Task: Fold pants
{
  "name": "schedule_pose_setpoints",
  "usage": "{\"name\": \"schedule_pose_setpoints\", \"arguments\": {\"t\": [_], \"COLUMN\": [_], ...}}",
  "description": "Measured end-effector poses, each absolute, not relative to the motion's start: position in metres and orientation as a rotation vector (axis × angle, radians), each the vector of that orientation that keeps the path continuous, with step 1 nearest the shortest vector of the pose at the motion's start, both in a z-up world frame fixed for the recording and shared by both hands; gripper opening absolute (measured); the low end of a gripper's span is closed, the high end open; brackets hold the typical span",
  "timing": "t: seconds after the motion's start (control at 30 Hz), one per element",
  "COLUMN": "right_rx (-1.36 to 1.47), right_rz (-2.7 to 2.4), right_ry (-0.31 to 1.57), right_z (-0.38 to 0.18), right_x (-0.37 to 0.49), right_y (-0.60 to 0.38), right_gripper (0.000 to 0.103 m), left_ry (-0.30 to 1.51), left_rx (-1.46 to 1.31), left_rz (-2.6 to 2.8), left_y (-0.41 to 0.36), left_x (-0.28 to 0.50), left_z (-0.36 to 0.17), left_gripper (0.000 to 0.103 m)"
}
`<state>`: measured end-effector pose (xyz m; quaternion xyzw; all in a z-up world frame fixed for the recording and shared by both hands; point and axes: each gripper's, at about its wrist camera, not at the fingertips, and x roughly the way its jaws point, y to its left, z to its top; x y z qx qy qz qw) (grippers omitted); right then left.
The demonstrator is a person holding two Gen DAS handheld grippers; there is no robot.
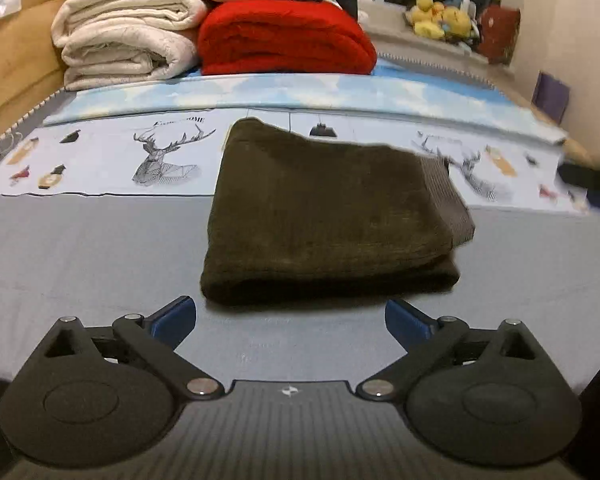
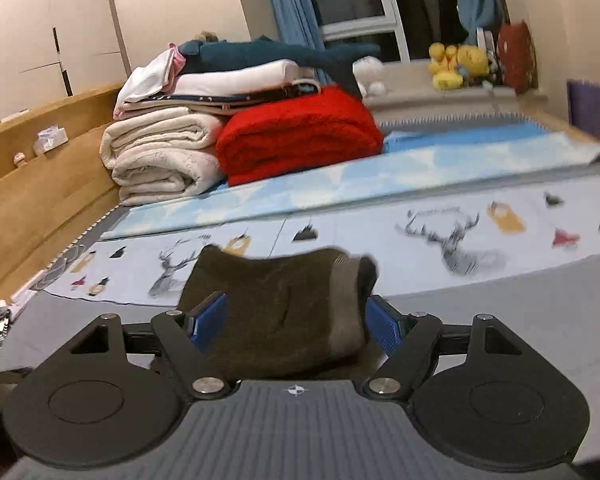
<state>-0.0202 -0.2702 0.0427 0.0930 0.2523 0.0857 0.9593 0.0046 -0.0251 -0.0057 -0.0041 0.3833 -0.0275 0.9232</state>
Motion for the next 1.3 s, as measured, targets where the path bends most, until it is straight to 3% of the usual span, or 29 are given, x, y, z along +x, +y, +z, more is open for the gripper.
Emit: {"name": "schedule_pose_setpoints", "arguments": {"t": [0.27, 0.37, 1.3], "right_rx": [0.023, 0.042, -0.019], "right_rz": [0.135, 0.146, 0.211], "right_ry": [0.620, 0.631, 0.688], "right_z": [-0.001, -0.004, -0.012], "right_x": [0.001, 0.003, 0.012], "right_y": [-0.232, -0.232, -0.215], "right_gripper": [0.078, 0.085, 0.087], "left_ry": [0.862, 0.878, 0.890], "left_rx": [-0.007, 0.012, 0.003], "left_rz": [-0.005, -0.010, -0.021], "left_y": [-0.022, -0.023, -0.024], "left_x": [0.015, 0.021, 0.027], "left_z": [-0.019, -0.025, -0.030], "left_gripper": [0.102, 0.102, 0.102]}}
